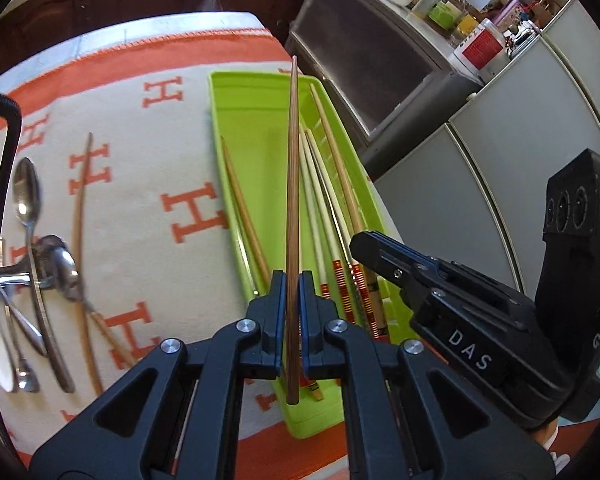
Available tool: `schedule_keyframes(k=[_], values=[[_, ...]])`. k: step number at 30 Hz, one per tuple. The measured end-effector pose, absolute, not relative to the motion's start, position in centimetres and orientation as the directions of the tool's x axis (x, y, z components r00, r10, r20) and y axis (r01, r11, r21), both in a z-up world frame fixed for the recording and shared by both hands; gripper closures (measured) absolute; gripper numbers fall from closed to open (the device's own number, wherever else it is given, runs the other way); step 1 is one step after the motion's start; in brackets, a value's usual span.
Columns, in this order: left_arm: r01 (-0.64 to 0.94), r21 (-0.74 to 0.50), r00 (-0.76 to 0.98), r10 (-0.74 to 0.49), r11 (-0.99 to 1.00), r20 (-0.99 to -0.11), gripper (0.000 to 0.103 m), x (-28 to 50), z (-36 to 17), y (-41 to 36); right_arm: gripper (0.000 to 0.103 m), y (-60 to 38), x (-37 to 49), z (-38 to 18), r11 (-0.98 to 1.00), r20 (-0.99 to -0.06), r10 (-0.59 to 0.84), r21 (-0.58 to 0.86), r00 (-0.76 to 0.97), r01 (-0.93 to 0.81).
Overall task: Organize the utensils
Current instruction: 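Carry a wooden chopstick in each tool into the green tray and release, then move both open tools back over the remaining utensils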
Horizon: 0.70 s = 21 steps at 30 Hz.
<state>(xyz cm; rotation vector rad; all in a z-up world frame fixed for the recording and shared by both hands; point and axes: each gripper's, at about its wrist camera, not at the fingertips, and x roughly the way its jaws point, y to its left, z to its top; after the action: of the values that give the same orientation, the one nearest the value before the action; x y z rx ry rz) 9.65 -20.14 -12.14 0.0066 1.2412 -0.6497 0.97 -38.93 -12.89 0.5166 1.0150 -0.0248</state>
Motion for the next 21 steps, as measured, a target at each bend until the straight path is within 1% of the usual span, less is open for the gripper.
schedule_keyframes(k=[2, 3, 4, 6, 11, 14, 16, 19, 21], values=[[0.462, -0.335, 0.152, -0.446, 0.821, -0.882, 0.099, 9.7, -13.0, -20.5, 0.094, -39.5, 0.9, -13.4, 0.876, -0.818, 0.218, 0.404, 0.532, 0.264], [0.464, -0.329, 0.142, -0.436, 0.822, -0.889, 0.099, 9.7, -13.4, -20.7, 0.089, -39.8, 1.0, -13.6, 0.874, -0.820, 0.217, 0.405, 0.529, 0.269], [0.466, -0.323, 0.134, -0.427, 0.824, -0.894, 0.099, 9.6, -13.7, -20.8, 0.078, -39.9, 1.3, -13.7, 0.872, -0.822, 0.214, 0.404, 0.528, 0.275], [0.468, -0.312, 0.129, -0.413, 0.827, -0.901, 0.099, 9.5, -14.0, -20.8, 0.064, -39.9, 1.2, -13.9, 0.867, -0.819, 0.201, 0.404, 0.537, 0.292], [0.465, -0.317, 0.125, -0.416, 0.827, -0.901, 0.098, 9.2, -13.8, -19.9, 0.063, -39.9, 1.0, -13.6, 0.867, -0.811, 0.197, 0.407, 0.551, 0.289], [0.473, -0.309, 0.141, -0.417, 0.825, -0.898, 0.095, 8.6, -13.0, -19.0, 0.063, -38.8, 1.0, -13.2, 0.877, -0.813, 0.191, 0.392, 0.550, 0.276], [0.476, -0.281, 0.166, -0.399, 0.833, -0.902, 0.090, 8.3, -12.4, -18.3, 0.063, -38.4, 0.9, -13.0, 0.883, -0.812, 0.192, 0.388, 0.551, 0.264], [0.461, -0.278, 0.179, -0.395, 0.843, -0.901, 0.082, 8.0, -11.7, -16.9, 0.063, -37.7, 0.4, -12.6, 0.888, -0.808, 0.199, 0.388, 0.555, 0.247], [0.442, -0.271, 0.198, -0.387, 0.855, -0.901, 0.080, 7.9, -11.3, -15.9, 0.063, -37.1, 0.2, -12.4, 0.891, -0.804, 0.210, 0.392, 0.556, 0.230]])
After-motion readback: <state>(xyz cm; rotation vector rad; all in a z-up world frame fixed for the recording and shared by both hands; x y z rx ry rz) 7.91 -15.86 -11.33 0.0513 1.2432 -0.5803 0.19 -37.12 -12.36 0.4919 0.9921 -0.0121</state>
